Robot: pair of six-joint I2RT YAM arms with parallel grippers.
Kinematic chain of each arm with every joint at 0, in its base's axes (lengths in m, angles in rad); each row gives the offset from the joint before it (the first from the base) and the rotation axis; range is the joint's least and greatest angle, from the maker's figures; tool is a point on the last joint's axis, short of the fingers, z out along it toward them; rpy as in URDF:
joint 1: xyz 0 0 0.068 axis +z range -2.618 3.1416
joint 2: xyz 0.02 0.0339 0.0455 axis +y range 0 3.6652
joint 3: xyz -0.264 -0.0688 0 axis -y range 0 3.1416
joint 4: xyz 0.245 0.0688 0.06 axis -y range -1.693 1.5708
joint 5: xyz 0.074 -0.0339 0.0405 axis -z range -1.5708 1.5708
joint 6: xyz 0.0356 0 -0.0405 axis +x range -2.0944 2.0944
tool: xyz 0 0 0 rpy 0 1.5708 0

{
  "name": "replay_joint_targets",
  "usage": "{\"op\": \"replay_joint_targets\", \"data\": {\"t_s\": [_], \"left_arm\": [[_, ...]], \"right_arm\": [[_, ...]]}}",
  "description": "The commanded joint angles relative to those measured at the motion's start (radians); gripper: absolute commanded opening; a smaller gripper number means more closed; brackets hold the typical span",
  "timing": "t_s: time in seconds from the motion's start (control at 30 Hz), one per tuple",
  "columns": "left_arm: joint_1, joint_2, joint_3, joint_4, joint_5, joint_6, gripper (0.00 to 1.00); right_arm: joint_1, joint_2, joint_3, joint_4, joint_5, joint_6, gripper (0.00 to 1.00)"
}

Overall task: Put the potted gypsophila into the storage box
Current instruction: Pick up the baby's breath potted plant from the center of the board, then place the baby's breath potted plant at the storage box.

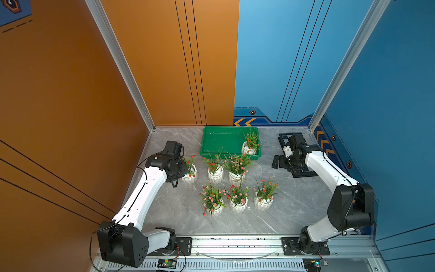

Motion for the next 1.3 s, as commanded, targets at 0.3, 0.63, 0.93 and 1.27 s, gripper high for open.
{"op": "replay_joint_targets", "data": {"t_s": [0.3, 0.63, 0.93, 1.27], "left_arm": [[-0.002, 0.260, 0.407, 0.014, -0.014, 0.103, 0.00], [-0.066, 0.534, 0.704, 0.014, -0.005, 0.138, 0.00], [-0.094, 0.774, 0.924, 0.015, 0.047, 0.126, 0.00], [-0.104, 0.897, 0.976, 0.015, 0.072, 0.100, 0.00]], "right_arm": [[-0.009, 0.014, 0.048, -0.022, -0.014, -0.022, 1.00], [-0.021, 0.034, 0.086, -0.035, -0.011, -0.027, 1.00], [-0.045, 0.051, 0.094, -0.037, -0.013, -0.031, 1.00], [-0.075, 0.070, 0.101, -0.035, -0.020, -0.041, 1.00]]}}
